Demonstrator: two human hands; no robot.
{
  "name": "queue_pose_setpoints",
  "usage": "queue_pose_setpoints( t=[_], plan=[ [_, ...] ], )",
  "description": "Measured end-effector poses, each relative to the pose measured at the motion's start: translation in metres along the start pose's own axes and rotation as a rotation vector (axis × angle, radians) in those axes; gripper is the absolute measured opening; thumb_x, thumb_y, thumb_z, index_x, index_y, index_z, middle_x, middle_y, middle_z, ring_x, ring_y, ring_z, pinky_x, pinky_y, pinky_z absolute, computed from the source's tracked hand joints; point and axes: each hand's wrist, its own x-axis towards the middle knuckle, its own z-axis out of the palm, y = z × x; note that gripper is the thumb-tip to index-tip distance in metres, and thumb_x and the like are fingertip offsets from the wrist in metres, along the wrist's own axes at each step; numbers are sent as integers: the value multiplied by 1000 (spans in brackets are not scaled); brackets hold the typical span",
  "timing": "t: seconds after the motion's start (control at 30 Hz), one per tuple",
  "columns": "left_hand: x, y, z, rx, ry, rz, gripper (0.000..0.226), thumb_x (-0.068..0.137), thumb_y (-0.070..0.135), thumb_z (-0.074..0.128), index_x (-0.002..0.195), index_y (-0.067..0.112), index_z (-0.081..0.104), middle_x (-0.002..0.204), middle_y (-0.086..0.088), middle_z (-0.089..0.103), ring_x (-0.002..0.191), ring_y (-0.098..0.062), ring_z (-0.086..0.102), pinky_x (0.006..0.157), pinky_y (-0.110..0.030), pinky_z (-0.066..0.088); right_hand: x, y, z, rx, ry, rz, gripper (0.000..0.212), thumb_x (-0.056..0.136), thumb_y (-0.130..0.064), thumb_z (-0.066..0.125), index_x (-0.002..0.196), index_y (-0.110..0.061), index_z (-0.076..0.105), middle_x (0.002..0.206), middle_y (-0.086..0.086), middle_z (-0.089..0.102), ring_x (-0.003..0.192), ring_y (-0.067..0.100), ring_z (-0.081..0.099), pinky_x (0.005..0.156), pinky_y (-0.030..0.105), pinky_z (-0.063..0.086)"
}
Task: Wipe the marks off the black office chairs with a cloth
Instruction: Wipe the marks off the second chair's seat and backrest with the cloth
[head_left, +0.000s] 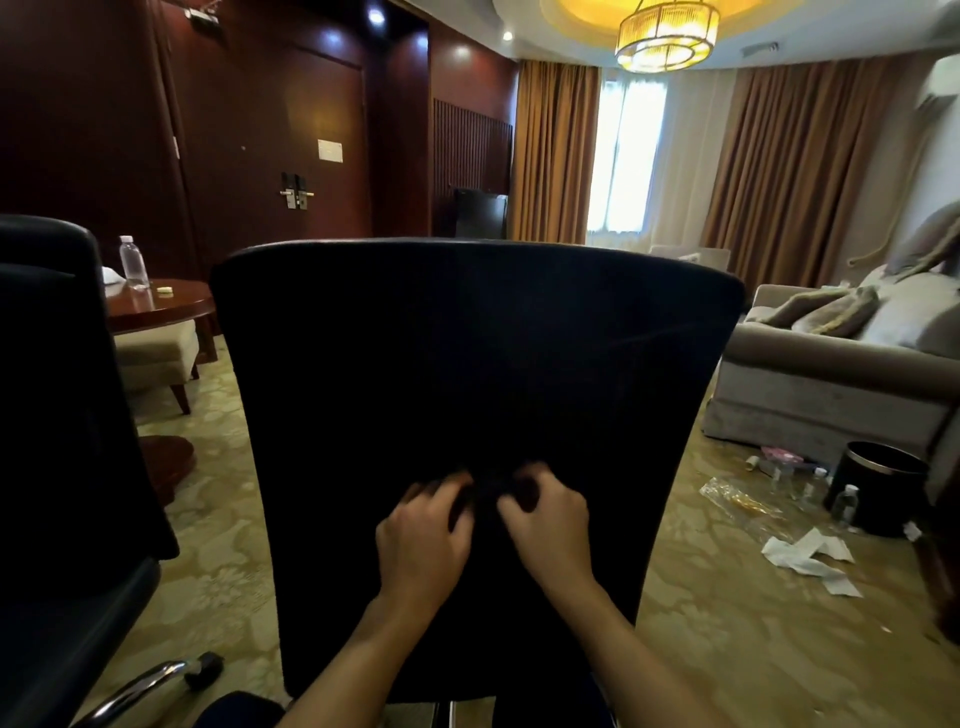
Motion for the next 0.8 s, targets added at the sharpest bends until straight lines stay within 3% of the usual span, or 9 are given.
queue_pose_setpoints(
  t=[0.1,0.23,0.4,0.53,0.67,0.73,0.8],
  plan=[
    [13,17,-14,-106,40,-102,32,83,25,75,114,21,71,94,-2,75,85,-27,72,69,-35,55,8,-19,-18,8,79,-71,24,84,-22,71,106,-16,67,80,-8,62,77,10,61,61,2,36],
    [68,63,-67,-347,339,-27,35,81,24,64,115,19,70,102,-2,74,89,-27,71,74,-34,54,42,-81,-61,147,380,-369,21,80,-16,72,99,-16,66,87,-1,69,81,15,66,74,18,46],
    [118,96,-117,-368,483,65,28,85,20,69,114,20,67,97,-1,72,84,-22,69,71,-25,41,69,-134,-97,204,482,-496,17,85,-21,67,102,-19,62,92,-8,64,85,7,62,82,24,54],
    [107,80,-94,-368,454,87,35,83,21,67,118,19,67,105,-3,73,89,-25,71,74,-31,51,63,-115,-79,168,491,-501,21,85,-20,66,105,-18,60,98,-3,65,88,10,62,81,26,53],
    [73,46,-50,-244,323,73,38,82,35,52,114,20,65,97,-3,73,80,-29,72,64,-37,56,42,-66,-48,145,327,-346,18,83,-19,69,99,-21,62,86,-6,67,78,9,64,73,28,53],
    [62,42,-43,-218,276,42,35,81,36,54,109,20,66,89,-2,73,73,-29,71,59,-35,55,36,-54,-44,126,263,-304,15,83,-20,69,94,-24,60,81,-11,64,73,5,62,68,20,48],
    [65,52,-50,-276,308,10,28,79,27,66,105,19,68,84,-1,73,71,-27,71,61,-32,54,39,-59,-51,122,300,-311,16,82,-18,71,95,-23,62,81,-13,63,74,7,62,68,12,42]
  ],
)
